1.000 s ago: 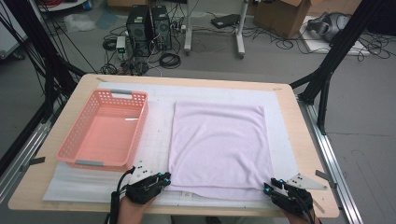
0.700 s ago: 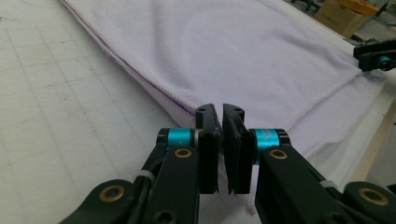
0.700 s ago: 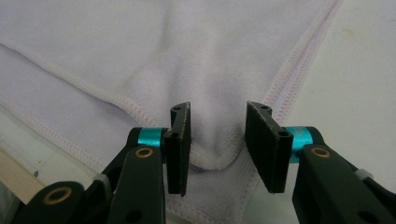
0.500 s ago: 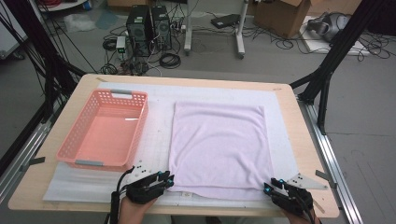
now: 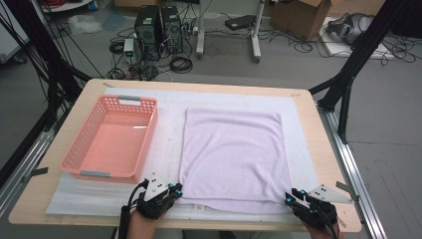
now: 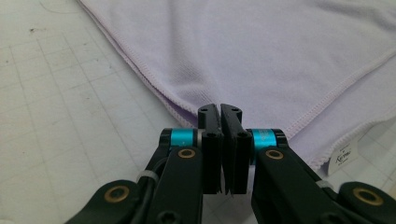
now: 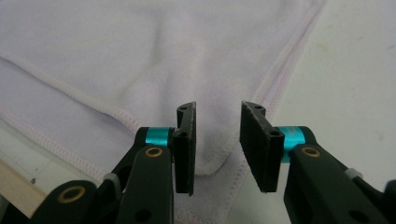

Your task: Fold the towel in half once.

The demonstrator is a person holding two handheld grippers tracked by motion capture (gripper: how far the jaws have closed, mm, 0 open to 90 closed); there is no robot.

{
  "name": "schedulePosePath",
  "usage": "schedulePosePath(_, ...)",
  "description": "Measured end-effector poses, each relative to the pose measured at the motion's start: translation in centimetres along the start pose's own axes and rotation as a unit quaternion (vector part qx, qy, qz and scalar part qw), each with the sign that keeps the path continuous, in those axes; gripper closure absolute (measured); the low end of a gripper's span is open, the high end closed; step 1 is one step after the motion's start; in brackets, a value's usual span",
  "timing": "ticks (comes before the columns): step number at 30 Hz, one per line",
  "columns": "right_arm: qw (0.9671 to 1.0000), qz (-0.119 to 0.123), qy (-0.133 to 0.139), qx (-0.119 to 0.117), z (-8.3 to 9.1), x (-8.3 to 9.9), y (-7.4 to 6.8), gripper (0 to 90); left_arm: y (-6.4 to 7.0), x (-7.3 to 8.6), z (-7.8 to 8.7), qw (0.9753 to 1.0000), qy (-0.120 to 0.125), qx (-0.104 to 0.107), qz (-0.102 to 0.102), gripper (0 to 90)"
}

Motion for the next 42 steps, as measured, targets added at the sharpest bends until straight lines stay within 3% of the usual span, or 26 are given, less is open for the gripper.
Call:
schedulePosePath(4,0.9997,0.005,-0.024,0.003,-0.9,0.4,-0.3,67.6,0.0,-0.3,0.3,0.9999,0.013,0.004,0.002,86.9)
schedulePosePath(6,0.9996,0.006,-0.029,0.005,-0.9,0.2,-0.3,83.5,0.0,-0.4,0.5,0.9997,0.021,0.006,0.008,86.9)
schedulePosePath(7,0.9995,0.011,-0.029,0.007,-0.8,0.2,-0.3,85.8,0.0,-0.5,0.6,0.9996,0.026,0.007,0.01,86.9)
schedulePosePath(9,0.9994,0.026,-0.019,0.01,-0.7,-0.1,-0.5,86.7,0.0,-0.7,0.8,0.9992,0.036,0.01,0.015,86.9)
schedulePosePath(14,0.9991,0.013,0.041,0.005,0.9,-1.5,-0.5,86.7,-0.1,-1.3,1.2,0.9978,0.057,0.017,0.029,86.9)
schedulePosePath(21,0.9992,0.016,0.03,0.018,0.9,-1.1,-0.1,86.1,-0.2,-1.6,1.5,0.9964,0.07,0.024,0.043,87.0)
schedulePosePath(27,0.9989,0.027,0.029,0.024,1.3,-1.3,-0.3,86.6,0.1,-1.4,1.6,0.9965,0.062,0.03,0.046,87.4)
schedulePosePath(30,0.9989,0.035,0.016,0.025,1.6,-1.1,-0.4,87.2,0.4,-1.0,1.9,0.9972,0.051,0.032,0.045,87.6)
schedulePosePath(37,0.9998,0.015,-0.001,0.01,2.6,0.0,-0.4,87.4,1.0,-0.3,3.1,0.9973,0.042,0.041,0.044,87.8)
schedulePosePath(42,0.9998,0.016,-0.006,0.002,3.6,0.7,-1.0,87.4,1.4,0.4,4.3,0.9973,0.036,0.046,0.044,87.8)
Point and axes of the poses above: each handheld gripper's, and its own axes: z roughly backward along the jaws, x roughly out of its underside, y roughly to its right, the point moved 6 cm from there along -z, roughly forward along the jaws
